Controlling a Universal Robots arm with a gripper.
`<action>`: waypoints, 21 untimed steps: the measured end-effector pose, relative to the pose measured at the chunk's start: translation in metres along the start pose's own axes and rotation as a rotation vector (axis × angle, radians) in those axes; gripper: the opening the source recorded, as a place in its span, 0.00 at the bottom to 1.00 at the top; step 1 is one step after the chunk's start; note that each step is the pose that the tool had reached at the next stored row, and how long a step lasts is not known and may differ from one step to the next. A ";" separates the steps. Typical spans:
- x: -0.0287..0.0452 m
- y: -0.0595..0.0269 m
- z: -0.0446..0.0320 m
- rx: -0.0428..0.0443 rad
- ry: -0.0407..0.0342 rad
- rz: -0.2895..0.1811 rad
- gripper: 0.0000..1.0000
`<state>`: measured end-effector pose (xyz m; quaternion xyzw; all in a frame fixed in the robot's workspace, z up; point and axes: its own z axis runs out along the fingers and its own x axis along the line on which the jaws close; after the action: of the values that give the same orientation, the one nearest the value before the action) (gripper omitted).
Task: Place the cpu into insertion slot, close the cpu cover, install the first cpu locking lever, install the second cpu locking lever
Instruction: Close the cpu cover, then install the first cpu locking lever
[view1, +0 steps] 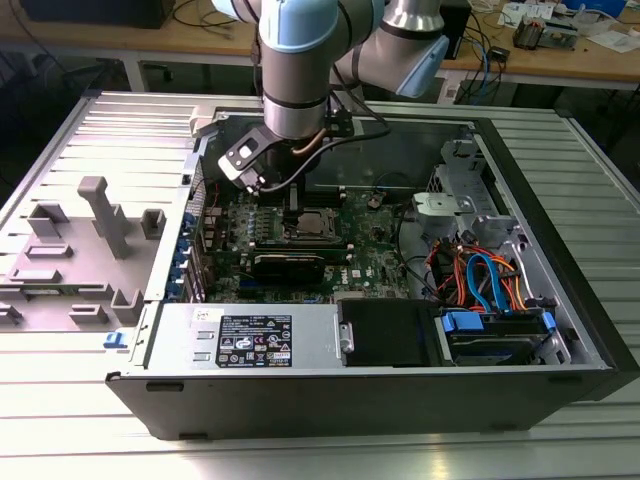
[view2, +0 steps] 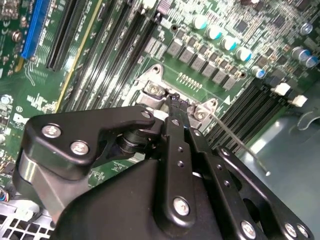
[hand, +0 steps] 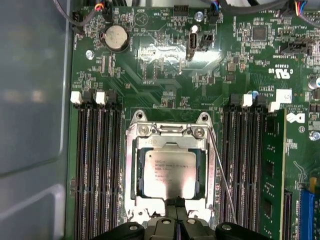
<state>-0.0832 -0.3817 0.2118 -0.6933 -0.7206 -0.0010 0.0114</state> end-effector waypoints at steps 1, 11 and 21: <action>-0.0001 0.0020 -0.0001 0.0000 -0.0001 0.000 0.11; -0.0008 0.0186 -0.0002 -0.0001 0.0000 0.000 0.11; -0.0007 0.0192 -0.0003 0.0000 0.0000 0.000 0.11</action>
<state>-0.0640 -0.3817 0.2117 -0.6933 -0.7206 -0.0010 0.0114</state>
